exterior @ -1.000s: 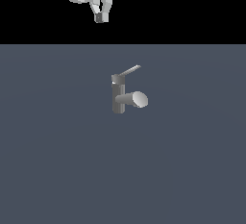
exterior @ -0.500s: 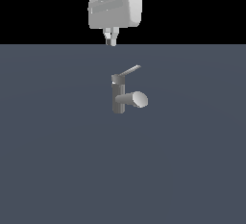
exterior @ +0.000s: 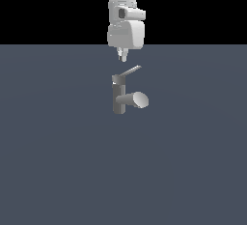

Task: Turn on the faucet by rotating a designated handle.

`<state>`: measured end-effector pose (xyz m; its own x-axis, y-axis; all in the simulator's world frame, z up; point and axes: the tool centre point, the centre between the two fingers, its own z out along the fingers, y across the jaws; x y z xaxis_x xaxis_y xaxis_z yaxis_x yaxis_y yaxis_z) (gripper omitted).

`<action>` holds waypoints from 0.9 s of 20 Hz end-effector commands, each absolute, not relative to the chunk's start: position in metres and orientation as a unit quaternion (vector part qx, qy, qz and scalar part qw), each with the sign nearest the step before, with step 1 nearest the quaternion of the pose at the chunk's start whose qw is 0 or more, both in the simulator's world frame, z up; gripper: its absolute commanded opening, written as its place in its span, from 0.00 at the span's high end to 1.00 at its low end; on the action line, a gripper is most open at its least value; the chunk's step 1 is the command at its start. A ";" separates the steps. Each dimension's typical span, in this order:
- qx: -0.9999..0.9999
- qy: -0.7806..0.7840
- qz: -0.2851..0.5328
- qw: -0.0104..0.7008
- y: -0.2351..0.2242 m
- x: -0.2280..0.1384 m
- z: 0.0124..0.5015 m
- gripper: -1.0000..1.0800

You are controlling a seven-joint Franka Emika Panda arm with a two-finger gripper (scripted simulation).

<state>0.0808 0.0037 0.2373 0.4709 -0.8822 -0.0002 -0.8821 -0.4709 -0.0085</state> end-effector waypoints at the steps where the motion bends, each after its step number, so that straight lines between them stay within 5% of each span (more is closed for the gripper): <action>1: -0.842 0.539 -0.002 0.002 -0.007 0.096 0.224 1.00; 18: -0.785 0.619 0.000 0.000 -0.050 0.142 0.181 1.00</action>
